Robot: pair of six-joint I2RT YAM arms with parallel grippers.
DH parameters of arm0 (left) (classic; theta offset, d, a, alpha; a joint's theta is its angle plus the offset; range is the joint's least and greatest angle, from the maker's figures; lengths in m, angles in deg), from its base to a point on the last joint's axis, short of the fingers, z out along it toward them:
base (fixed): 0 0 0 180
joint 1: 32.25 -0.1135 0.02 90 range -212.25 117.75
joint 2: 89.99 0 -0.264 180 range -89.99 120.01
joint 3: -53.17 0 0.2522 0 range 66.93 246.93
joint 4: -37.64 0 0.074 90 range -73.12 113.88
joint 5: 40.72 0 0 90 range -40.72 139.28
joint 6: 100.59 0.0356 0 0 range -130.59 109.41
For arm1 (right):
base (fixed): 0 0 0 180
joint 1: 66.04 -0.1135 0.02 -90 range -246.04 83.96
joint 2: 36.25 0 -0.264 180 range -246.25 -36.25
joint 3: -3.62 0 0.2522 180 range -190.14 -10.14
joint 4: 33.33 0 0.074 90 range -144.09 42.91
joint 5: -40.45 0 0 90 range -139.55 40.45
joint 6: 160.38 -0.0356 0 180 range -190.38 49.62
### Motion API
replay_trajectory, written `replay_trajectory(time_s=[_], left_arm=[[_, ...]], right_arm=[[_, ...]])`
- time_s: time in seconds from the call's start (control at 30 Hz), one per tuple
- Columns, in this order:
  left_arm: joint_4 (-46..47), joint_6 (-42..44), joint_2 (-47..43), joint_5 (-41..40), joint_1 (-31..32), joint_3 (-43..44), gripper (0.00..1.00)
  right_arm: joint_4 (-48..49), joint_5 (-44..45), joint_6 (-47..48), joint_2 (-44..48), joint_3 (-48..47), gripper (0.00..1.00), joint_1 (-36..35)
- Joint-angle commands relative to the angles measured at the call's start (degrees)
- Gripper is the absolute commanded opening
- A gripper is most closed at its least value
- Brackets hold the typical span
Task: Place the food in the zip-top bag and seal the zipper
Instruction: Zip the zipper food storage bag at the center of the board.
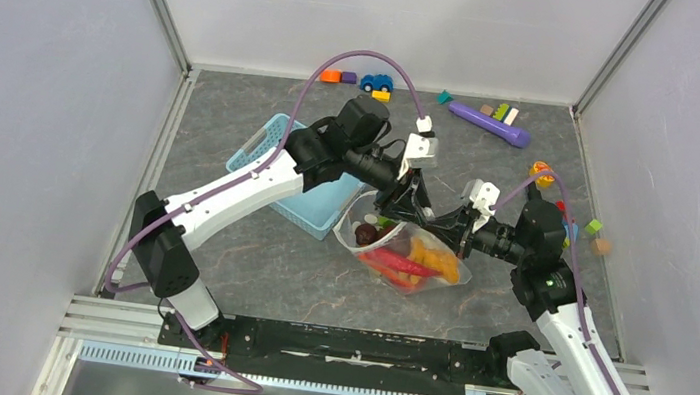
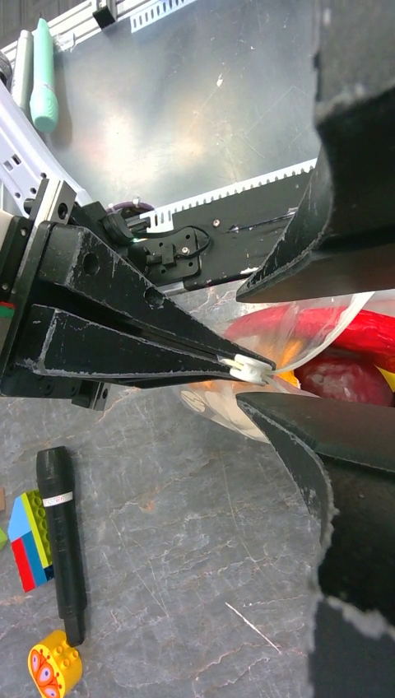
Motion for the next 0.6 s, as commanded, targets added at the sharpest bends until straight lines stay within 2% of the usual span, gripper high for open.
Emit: replay_trajectory(time_s=[0.0, 0.27, 0.37, 0.57], left_arm=[[0.13, 1.56, 0.82, 0.72, 0.64, 2.22, 0.5], [-0.83, 1.79, 2.11, -0.51, 1.18, 3.32, 0.48], [-1.41, 2.31, 2.42, -0.38, 1.3, 3.53, 0.4], [-3.25, 4.24, 2.24, -0.68, 1.3, 3.28, 0.3]], right_arm=[[2.65, -0.54, -0.44, 0.18, -2.77, 0.0, -0.05], [2.7, -0.98, -0.36, 0.39, -2.77, 0.0, -0.06], [2.71, -0.89, -0.36, 0.48, -2.7, 0.0, -0.05], [2.73, 0.64, -0.49, 0.82, -2.68, 0.0, -0.04]])
